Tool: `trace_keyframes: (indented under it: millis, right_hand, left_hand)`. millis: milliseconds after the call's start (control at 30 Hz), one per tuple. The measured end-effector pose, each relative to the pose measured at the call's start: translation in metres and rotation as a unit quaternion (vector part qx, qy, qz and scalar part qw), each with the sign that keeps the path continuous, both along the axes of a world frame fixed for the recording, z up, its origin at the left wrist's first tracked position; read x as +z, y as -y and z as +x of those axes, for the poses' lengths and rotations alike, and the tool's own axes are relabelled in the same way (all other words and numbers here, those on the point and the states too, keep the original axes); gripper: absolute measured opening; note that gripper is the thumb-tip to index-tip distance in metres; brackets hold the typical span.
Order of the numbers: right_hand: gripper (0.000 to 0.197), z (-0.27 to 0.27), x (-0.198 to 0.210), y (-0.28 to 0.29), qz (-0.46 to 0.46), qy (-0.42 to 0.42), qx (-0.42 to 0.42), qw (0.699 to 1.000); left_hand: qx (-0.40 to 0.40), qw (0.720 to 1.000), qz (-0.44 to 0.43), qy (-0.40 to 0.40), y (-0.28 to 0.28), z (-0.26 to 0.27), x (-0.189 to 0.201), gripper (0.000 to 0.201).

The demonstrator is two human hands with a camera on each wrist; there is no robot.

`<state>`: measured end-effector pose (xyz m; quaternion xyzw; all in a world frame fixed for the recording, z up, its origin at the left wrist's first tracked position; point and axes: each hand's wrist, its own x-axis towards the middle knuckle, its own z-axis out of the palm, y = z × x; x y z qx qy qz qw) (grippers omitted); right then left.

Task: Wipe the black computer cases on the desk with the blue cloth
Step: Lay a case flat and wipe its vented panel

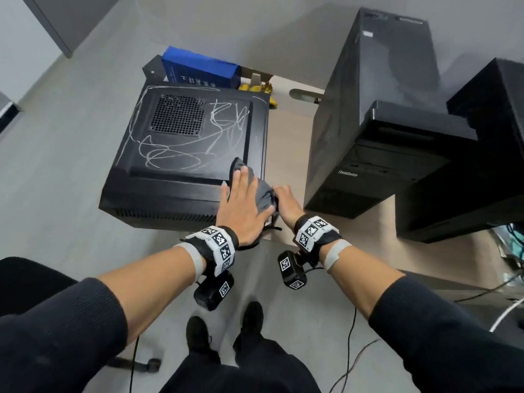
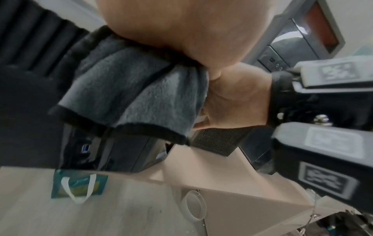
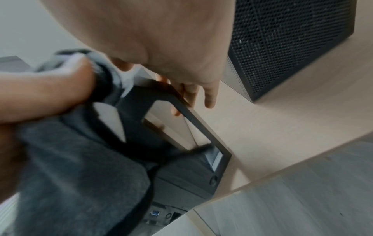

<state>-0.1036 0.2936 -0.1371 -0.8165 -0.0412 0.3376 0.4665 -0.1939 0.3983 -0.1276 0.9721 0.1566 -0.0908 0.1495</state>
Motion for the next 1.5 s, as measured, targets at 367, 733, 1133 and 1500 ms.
trace_keyframes:
  millis: [367,733,1133,1500]
  right_hand:
    - [0.096,-0.014,0.040,0.004,0.047,0.271,0.205,0.939]
    - [0.057,0.018,0.058,-0.043,-0.092,0.374,0.131,0.913]
    - [0.029,-0.017,0.041,-0.033,-0.190,0.323,0.290,0.881]
    - [0.020,-0.060,0.039,-0.066,-0.154,0.303,0.273,0.900]
  left_hand:
    - [0.134,0.957,-0.215,0.142,-0.036,0.029,0.046,0.036]
    - [0.370,0.863,-0.261,0.223,-0.148,-0.003,0.055,0.018]
    - [0.524,0.828,-0.198,-0.008,-0.222,-0.057,0.001,0.100]
    - [0.506,0.832,-0.226,0.014,-0.224,-0.065,-0.002,0.089]
